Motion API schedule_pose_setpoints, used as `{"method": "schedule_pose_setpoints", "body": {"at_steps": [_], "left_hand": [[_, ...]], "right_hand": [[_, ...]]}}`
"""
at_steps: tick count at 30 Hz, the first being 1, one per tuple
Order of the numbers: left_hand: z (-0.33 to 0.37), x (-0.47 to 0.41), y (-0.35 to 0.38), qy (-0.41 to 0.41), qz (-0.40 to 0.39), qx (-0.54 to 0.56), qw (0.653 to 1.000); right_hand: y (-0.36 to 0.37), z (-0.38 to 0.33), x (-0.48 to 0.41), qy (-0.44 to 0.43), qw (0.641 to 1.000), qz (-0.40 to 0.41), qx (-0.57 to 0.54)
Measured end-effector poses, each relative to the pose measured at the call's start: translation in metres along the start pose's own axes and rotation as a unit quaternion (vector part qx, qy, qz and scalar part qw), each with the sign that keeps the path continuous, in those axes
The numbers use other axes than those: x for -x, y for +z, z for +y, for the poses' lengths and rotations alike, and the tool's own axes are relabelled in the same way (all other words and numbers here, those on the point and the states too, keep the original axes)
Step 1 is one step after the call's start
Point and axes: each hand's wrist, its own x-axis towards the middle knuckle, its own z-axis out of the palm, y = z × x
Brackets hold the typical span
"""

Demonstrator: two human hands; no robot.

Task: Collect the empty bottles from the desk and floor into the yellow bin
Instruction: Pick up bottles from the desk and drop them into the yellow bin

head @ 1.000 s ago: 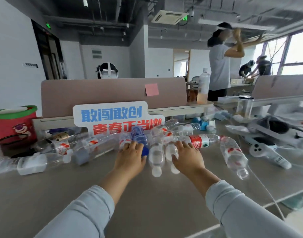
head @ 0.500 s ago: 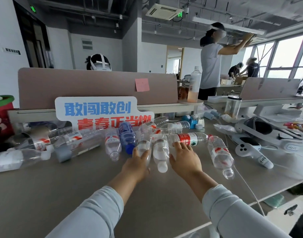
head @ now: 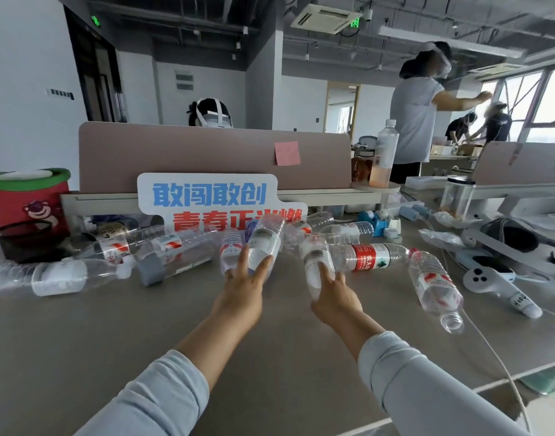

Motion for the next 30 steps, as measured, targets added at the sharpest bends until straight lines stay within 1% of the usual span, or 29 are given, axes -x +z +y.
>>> {"method": "schedule_pose_setpoints", "body": {"at_steps": [3, 7, 10, 15, 19, 22, 26, 30], "left_hand": [[-0.015, 0.005, -0.011, 0.002, 0.011, -0.001, 1.000], [-0.039, 0.015, -0.036, -0.030, 0.030, -0.016, 0.999], [-0.068, 0.023, -0.055, -0.059, 0.043, -0.028, 0.997], [-0.132, 0.056, -0.097, -0.124, 0.073, -0.052, 0.988], [-0.192, 0.104, -0.134, -0.203, 0.098, -0.069, 0.972], [-0.238, 0.148, -0.164, -0.282, 0.112, -0.087, 0.949], [-0.293, 0.214, -0.201, -0.364, 0.138, -0.113, 0.914], [-0.334, 0.276, -0.229, -0.423, 0.161, -0.150, 0.879]], "right_hand": [[0.001, -0.007, 0.003, -0.004, 0.998, 0.051, -0.033], [-0.007, -0.033, 0.005, -0.107, 0.979, 0.157, -0.068], [-0.009, -0.073, 0.008, -0.178, 0.962, 0.183, -0.094], [0.017, -0.157, 0.023, -0.281, 0.940, 0.157, -0.112], [0.047, -0.226, 0.045, -0.353, 0.918, 0.129, -0.123], [0.068, -0.285, 0.064, -0.410, 0.896, 0.111, -0.127], [0.098, -0.362, 0.103, -0.482, 0.863, 0.072, -0.132], [0.133, -0.426, 0.147, -0.541, 0.827, 0.021, -0.148]]}}
